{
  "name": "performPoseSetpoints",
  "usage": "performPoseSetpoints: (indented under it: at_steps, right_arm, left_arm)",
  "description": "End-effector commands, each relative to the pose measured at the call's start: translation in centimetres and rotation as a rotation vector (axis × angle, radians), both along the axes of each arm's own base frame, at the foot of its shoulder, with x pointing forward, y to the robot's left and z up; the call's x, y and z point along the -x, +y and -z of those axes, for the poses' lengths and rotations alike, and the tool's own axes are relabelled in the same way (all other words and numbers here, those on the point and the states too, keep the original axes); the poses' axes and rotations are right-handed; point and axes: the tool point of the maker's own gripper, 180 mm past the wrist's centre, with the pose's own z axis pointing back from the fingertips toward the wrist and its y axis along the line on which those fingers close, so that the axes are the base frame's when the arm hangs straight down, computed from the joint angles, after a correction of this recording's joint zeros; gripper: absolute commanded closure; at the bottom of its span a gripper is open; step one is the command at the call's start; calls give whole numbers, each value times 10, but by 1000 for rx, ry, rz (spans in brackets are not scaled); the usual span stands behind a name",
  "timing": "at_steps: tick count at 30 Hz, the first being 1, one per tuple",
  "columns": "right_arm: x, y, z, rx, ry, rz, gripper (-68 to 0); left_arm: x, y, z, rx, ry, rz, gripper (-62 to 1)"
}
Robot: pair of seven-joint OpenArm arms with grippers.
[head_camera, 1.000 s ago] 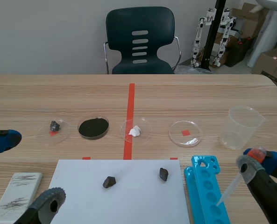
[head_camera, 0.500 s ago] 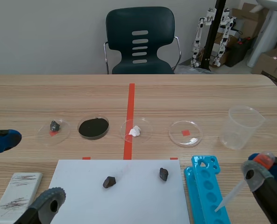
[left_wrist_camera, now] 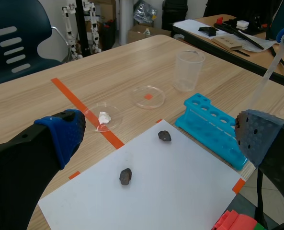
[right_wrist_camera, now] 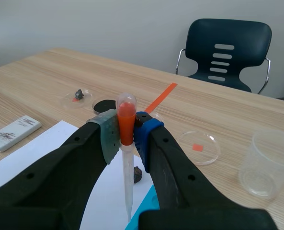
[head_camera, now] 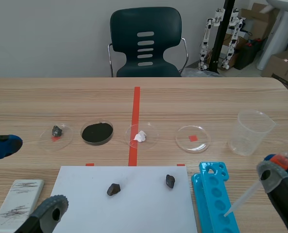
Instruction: Pick up the dropper by the top with the right hand
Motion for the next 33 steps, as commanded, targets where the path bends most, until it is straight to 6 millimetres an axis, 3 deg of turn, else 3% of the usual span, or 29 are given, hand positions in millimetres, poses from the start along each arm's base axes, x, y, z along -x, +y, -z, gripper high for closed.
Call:
performPoseSetpoints:
  at_steps: [1,33]
  right_arm:
    - [-3,2,-12,-22,-39,-4,-77]
    - [-2,3,-11,-10,-40,-14,-77]
  left_arm:
    - [-2,-3,-12,31,-33,2,-623]
    - [-2,-3,-12,31,-33,2,-623]
